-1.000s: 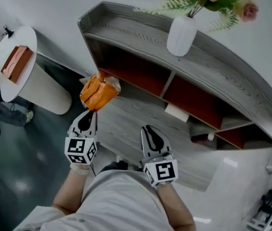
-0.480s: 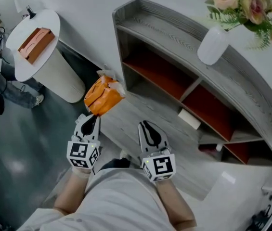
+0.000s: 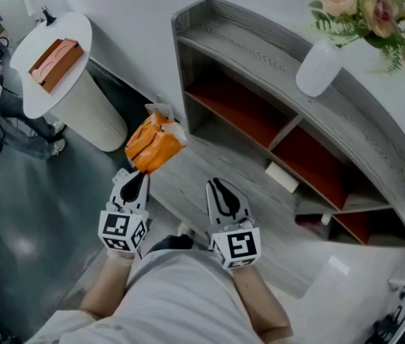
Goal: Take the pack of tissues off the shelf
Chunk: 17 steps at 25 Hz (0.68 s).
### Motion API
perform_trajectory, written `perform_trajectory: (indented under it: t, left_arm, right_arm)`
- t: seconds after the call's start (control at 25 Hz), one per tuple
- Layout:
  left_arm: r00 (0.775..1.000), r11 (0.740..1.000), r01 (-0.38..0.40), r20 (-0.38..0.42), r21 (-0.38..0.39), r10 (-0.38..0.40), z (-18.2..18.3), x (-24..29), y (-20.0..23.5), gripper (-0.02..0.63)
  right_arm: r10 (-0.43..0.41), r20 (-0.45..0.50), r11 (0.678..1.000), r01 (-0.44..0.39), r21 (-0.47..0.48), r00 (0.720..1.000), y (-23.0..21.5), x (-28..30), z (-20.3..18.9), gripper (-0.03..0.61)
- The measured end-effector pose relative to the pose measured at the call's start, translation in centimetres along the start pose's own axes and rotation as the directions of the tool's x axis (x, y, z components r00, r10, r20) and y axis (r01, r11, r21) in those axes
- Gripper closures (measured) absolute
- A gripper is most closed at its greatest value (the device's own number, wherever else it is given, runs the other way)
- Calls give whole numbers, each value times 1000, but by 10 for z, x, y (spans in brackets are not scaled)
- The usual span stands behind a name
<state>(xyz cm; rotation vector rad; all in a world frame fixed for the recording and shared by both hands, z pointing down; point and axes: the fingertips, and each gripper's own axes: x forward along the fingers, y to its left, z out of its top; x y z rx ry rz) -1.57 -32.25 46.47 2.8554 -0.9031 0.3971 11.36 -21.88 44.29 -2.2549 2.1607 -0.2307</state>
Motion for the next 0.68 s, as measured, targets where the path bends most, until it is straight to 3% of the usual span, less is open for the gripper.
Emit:
perform_trajectory:
  t: [0.68]
  left_arm:
    - [999,999,42,0,22,-42,4,9,-17,589]
  right_arm:
    - [-50,5,999,50,3,999,-18,-9,1,528]
